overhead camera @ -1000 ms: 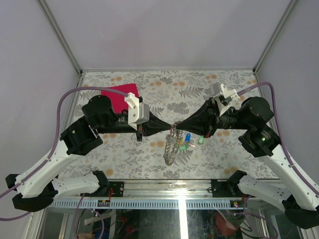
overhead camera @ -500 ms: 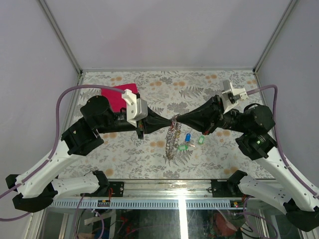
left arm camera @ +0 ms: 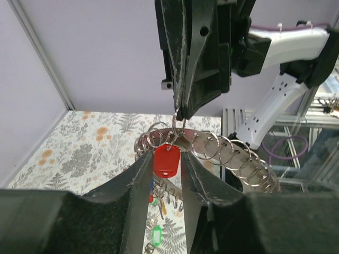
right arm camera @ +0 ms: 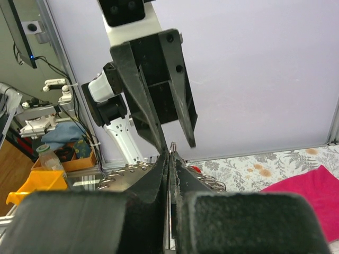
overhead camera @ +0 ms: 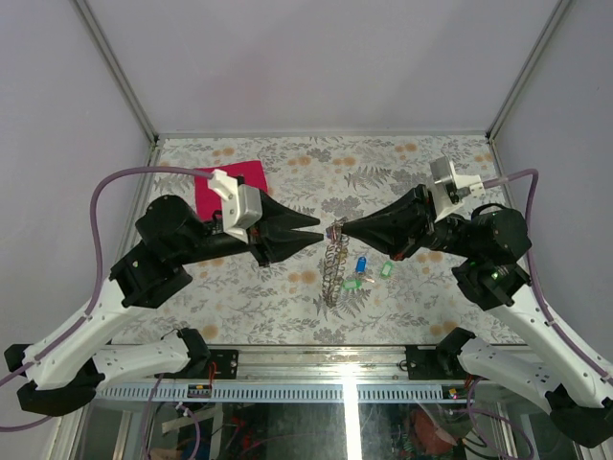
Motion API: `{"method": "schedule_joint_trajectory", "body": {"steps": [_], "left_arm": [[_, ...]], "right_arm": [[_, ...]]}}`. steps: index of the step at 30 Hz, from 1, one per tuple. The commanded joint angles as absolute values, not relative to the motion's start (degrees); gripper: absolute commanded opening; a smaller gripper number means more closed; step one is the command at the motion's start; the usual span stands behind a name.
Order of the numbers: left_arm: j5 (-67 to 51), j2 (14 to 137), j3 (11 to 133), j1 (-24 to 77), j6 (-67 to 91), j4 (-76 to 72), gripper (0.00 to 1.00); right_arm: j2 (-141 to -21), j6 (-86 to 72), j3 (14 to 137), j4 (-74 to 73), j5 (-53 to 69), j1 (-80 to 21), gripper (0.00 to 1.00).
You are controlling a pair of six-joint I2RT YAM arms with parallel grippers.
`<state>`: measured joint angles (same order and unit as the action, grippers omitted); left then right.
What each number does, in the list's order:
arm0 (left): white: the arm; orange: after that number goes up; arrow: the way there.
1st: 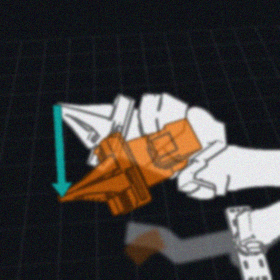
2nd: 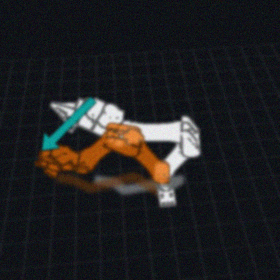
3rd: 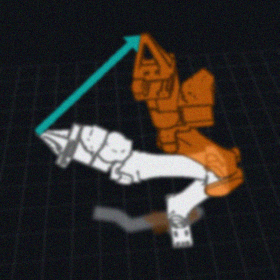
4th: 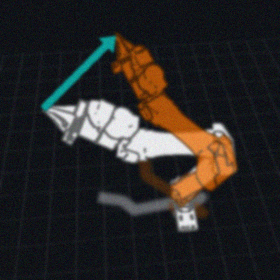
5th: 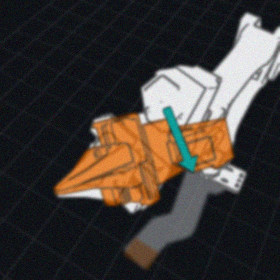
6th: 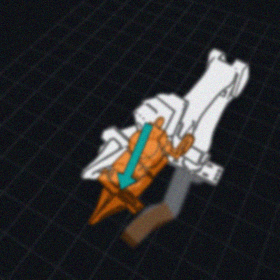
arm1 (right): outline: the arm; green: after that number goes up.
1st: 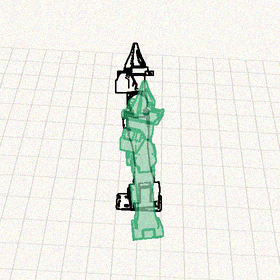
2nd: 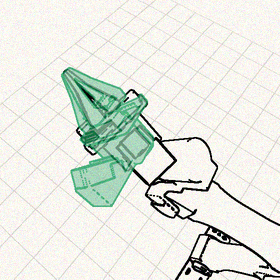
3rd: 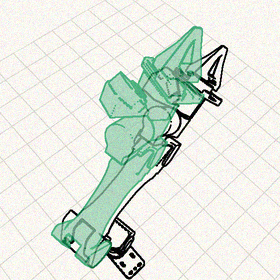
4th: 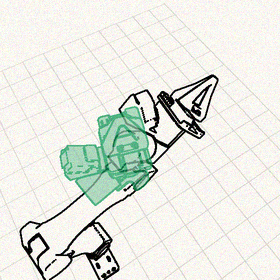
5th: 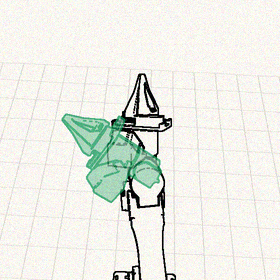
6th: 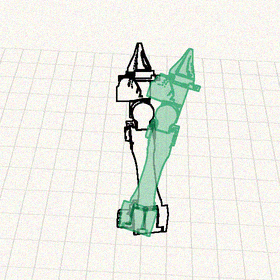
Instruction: Put the keys on the keyring
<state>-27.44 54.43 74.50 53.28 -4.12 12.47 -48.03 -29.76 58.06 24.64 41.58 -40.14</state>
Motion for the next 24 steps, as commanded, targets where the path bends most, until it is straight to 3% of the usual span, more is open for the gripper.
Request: {"method": "schedule_joint_trajectory", "body": {"steps": [1, 7, 24], "left_arm": [[-23.72, 51.3, 72.41, 53.55, 0.08, 2.65, 0.3], [-28.14, 51.79, 70.63, 53.57, 3.33, -1.97, 0.37], [-32.42, 54.89, 69.1, 53.55, 4.98, -4.73, 0.37]], "right_arm": [[-46.3, -26.23, 60.09, 28.08, 44.67, -40.25, 0.0], [-45.62, -23.54, 59.86, 26.94, 44.91, -40.25, 0.0], [-45.61, -22.86, 60.12, 26.55, 45.33, -40.21, 0.0]]}}
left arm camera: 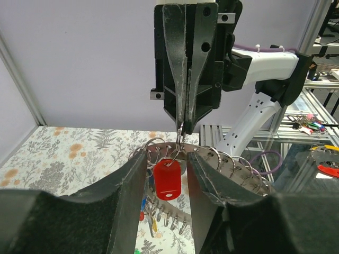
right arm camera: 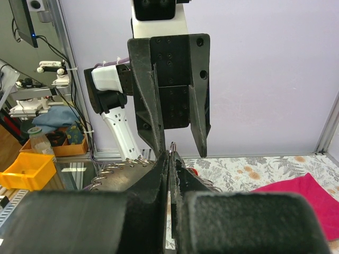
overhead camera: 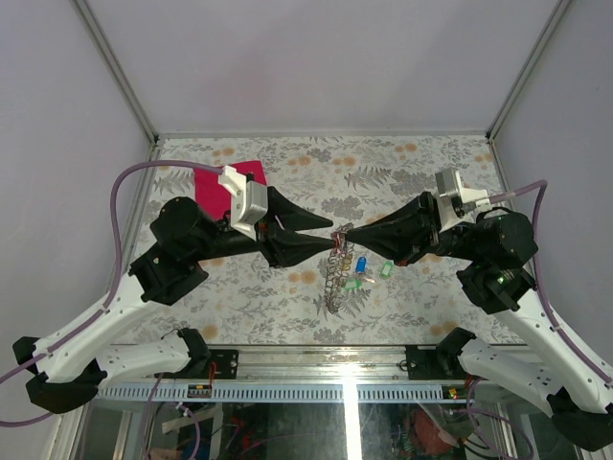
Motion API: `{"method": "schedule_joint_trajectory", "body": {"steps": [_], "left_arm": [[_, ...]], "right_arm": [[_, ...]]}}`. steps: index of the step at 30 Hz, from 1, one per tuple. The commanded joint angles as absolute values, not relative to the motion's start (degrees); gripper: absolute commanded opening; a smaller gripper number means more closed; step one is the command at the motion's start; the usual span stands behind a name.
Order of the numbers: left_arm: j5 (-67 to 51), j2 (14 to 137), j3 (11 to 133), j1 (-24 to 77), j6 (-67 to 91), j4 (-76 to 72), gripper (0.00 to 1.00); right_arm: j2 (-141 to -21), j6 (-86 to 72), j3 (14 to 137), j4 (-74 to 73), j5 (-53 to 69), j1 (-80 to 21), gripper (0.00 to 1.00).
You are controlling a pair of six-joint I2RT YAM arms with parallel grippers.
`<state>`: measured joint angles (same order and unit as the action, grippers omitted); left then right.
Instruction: Put the keys on the keyring
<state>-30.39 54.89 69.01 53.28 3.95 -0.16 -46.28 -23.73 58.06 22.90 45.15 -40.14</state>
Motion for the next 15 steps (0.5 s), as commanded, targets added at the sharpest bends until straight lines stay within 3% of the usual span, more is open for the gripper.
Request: {"method": "schedule_joint_trajectory", "body": {"steps": [1, 15], "left_arm": [[-32.67, 54.93, 69.11, 53.55, 5.03, -4.93, 0.36], [-34.03, 56.07, 69.33, 53.53, 6.15, -6.36, 0.31]], "right_arm": [[-45.66, -22.81, 60.12, 26.48, 45.35, -40.23, 0.0], [-46.23, -22.94, 60.06, 26.1, 45.69, -40.25, 0.0]]}}
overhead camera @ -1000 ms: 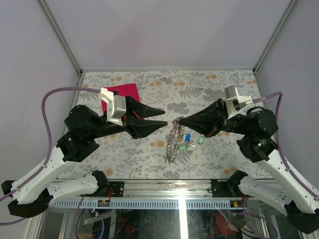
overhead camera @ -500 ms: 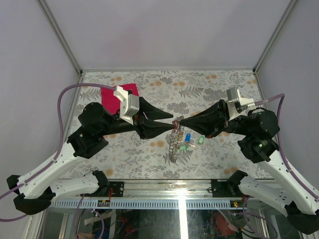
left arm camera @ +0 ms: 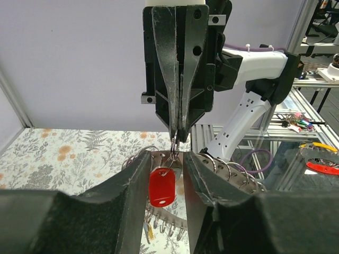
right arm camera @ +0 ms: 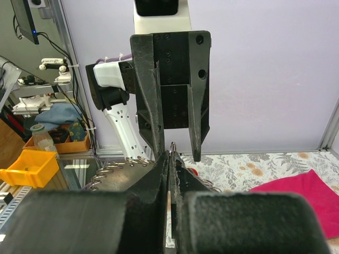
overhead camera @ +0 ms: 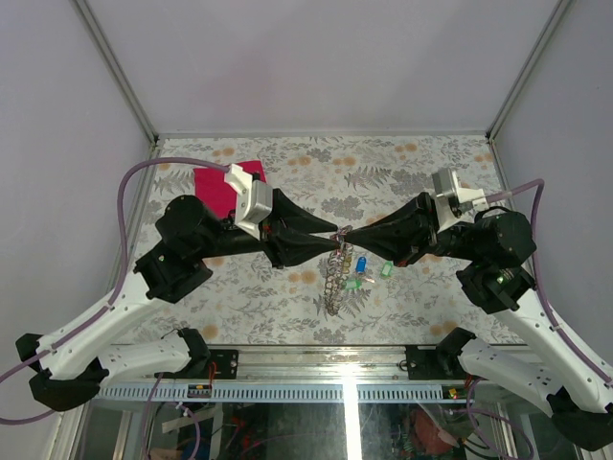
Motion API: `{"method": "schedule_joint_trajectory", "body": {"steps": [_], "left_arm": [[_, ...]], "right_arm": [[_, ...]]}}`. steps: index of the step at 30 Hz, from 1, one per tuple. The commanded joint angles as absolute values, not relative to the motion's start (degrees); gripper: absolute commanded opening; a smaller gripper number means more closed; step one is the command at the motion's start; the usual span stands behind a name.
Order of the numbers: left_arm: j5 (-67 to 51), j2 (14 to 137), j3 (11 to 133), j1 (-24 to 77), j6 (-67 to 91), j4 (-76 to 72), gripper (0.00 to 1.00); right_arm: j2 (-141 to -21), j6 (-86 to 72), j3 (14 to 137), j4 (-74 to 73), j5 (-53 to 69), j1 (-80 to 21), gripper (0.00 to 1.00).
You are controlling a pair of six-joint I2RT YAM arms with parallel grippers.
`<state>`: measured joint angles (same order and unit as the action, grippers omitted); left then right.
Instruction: Put the keys on the keyring
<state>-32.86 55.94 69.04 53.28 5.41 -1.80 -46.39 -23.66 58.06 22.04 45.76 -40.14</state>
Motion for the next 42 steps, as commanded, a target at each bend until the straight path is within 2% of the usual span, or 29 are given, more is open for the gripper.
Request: {"method": "schedule_joint_trajectory", "body": {"steps": [1, 4, 9, 14, 18, 25, 33, 42], "left_arm": [[-34.07, 56.12, 69.37, 53.59, 6.22, -6.36, 0.3], [-34.27, 56.22, 69.31, 53.55, 6.35, -6.44, 0.21], [-34.45, 56.38, 69.53, 53.54, 6.59, -6.44, 0.0], [-33.66, 56.63, 71.37, 53.53, 5.45, -2.64, 0.0], [-32.13, 57.21, 74.11, 53.53, 2.64, 4.49, 0.0], [-29.68, 60.27, 82.34, 53.53, -4.53, 20.29, 0.0], [-28.26, 65.29, 91.69, 53.58, -12.13, 36.93, 0.0], [-27.04, 69.79, 99.77, 56.06, -16.7, 47.22, 0.0]], "right_arm": [[-46.31, -22.94, 60.03, 26.1, 45.76, -40.25, 0.0], [-46.4, -23.03, 60.0, 26.19, 45.86, -40.25, 0.0], [-46.51, -22.88, 59.95, 25.87, 46.03, -40.25, 0.0], [-46.14, -21.35, 60.48, 23.22, 45.84, -40.24, 0.0], [-45.29, -19.11, 61.17, 19.46, 44.3, -40.25, 0.19], [-45.29, -12.72, 63.93, 8.75, 42.07, -40.25, 0.34], [-47.46, -7.33, 66.46, -3.06, 41.29, -40.25, 0.39], [-50.21, -6.76, 67.63, -4.92, 47.24, -40.25, 0.4]]}}
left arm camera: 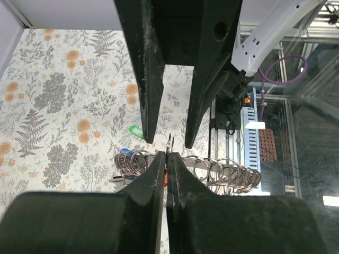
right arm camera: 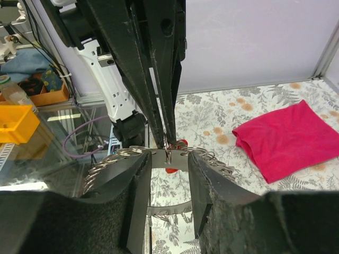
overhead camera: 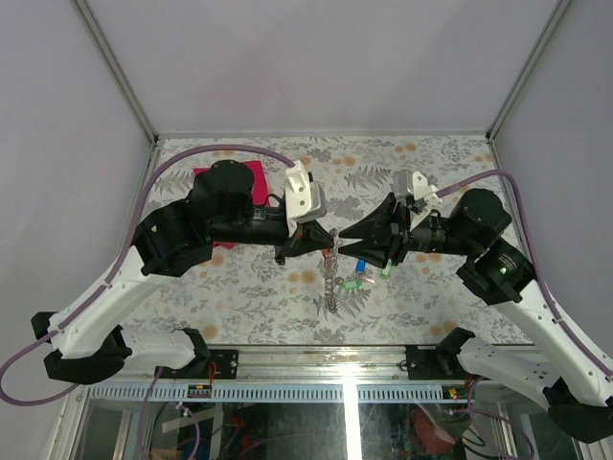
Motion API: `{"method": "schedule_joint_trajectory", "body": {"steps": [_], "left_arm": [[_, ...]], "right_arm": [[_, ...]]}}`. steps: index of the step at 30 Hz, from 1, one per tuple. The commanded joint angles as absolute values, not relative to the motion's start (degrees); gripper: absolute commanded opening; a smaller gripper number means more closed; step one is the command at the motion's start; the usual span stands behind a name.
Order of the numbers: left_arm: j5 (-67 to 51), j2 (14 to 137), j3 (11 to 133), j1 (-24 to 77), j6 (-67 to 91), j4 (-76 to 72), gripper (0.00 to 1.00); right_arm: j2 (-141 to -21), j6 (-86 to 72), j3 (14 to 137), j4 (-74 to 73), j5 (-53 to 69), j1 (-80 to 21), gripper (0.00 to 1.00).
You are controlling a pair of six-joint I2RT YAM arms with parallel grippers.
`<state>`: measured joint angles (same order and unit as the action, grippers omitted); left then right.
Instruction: Put the keys on the keyring
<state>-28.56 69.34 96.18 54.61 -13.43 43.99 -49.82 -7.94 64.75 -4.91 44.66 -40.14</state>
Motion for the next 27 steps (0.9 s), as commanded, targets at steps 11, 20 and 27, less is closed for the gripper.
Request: {"method": "schedule_joint_trajectory", "body": {"steps": [11, 20, 27], "left_arm": [[-25.47, 71.88, 102.29, 57.99, -17.93, 49.22, 0.0], [-24.93, 72.94, 103.38, 58.47, -17.98, 49.21, 0.0], [-23.31, 68.99, 99.29, 58.39, -16.24, 42.86, 0.18]], "right_arm": [[-51.95, -6.44, 67.4, -5.17, 49.84, -40.25, 0.16], [-52.25, -4.98, 67.21, -6.23, 50.27, -40.21, 0.0], [-50.54, -2.73, 68.28, -7.52, 48.07, -40.25, 0.0]]}}
